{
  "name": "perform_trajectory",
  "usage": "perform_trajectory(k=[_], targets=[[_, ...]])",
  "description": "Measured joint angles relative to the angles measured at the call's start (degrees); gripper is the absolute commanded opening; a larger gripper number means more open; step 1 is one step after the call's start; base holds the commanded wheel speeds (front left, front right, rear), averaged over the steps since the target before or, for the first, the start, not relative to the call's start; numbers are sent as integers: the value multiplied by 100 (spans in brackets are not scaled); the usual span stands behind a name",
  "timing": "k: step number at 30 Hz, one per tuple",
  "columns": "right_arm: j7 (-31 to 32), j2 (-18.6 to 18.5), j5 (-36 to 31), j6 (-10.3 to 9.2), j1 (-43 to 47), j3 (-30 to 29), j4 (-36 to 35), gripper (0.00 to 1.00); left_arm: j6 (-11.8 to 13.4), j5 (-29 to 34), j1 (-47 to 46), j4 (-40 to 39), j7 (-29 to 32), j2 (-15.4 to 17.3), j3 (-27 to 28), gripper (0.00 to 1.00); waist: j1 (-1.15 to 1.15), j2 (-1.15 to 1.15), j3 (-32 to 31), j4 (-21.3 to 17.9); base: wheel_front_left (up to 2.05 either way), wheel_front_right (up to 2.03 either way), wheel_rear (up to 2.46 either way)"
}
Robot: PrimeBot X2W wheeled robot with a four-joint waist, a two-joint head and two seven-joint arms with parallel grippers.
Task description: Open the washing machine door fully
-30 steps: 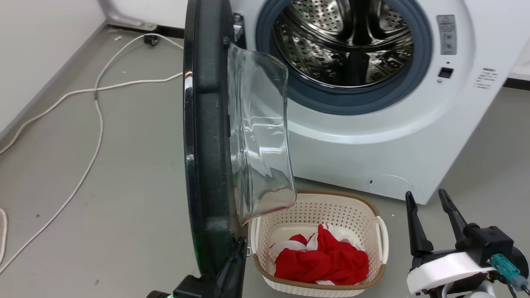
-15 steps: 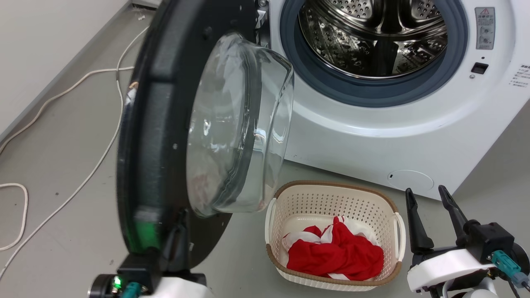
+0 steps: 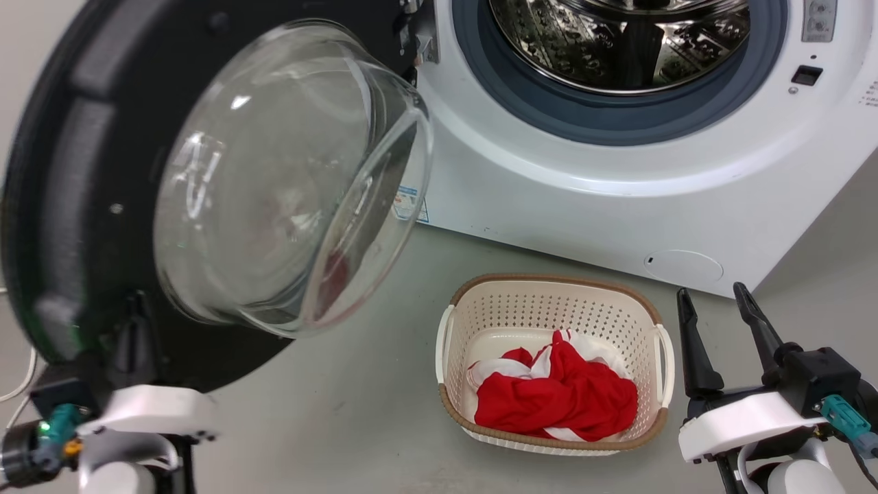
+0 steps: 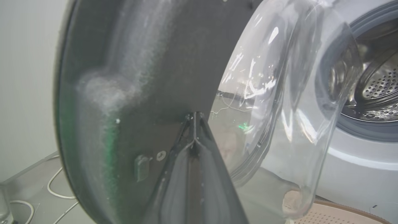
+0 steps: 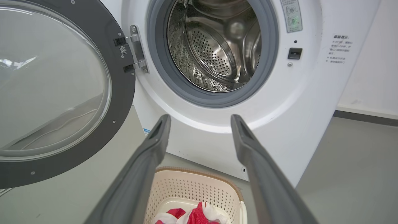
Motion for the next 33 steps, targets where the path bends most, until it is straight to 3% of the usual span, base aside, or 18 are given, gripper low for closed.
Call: perform_trajectory(k=[10, 21, 33], targets=[[48, 0, -66, 0, -106, -45, -55, 100, -136, -321, -570, 761, -130, 449, 717, 0, 0, 0, 229, -154, 0, 0, 0], [41, -8, -79, 0, -205, -54, -49, 100, -261, -477, -940, 1347, -144, 803, 1010, 0, 0, 0, 261, -329, 0, 0, 0], [-105, -3, 9, 0, -60, -84, 199, 100, -125, -210, -51, 757, -237, 664, 915, 0, 0, 0, -170, -533, 0, 0, 0]])
